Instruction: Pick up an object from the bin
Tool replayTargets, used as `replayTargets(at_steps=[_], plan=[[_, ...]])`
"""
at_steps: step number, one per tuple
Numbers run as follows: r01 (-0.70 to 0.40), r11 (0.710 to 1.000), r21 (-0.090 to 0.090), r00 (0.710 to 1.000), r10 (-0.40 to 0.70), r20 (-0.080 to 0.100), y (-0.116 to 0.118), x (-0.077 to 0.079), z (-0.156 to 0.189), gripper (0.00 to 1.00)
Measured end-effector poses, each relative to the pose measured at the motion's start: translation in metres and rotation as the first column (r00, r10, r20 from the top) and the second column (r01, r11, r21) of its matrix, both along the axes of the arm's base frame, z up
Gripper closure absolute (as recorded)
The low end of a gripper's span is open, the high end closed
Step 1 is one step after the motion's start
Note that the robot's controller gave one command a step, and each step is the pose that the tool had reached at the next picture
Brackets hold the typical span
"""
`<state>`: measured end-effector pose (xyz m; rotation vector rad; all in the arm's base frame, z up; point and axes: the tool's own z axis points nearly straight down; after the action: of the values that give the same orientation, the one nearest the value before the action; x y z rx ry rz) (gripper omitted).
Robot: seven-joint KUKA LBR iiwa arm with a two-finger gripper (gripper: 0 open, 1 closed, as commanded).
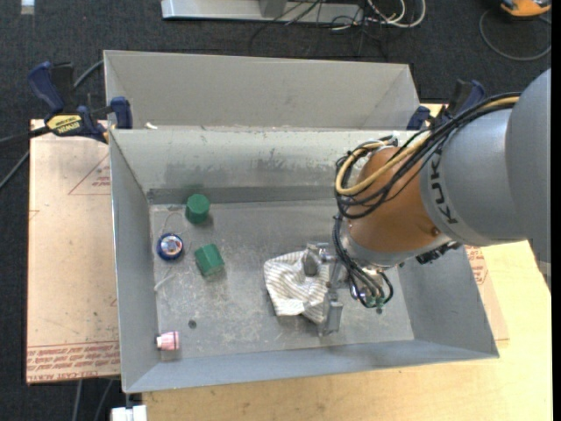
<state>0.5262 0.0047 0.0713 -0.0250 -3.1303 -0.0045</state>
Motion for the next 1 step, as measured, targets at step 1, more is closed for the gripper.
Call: replayTargets(at_steps=[1], plan=[[-0.243, 0.970, -0.002, 0.970, 0.243, 0.016, 0.0230, 0.0035, 0.0036, 1.00]])
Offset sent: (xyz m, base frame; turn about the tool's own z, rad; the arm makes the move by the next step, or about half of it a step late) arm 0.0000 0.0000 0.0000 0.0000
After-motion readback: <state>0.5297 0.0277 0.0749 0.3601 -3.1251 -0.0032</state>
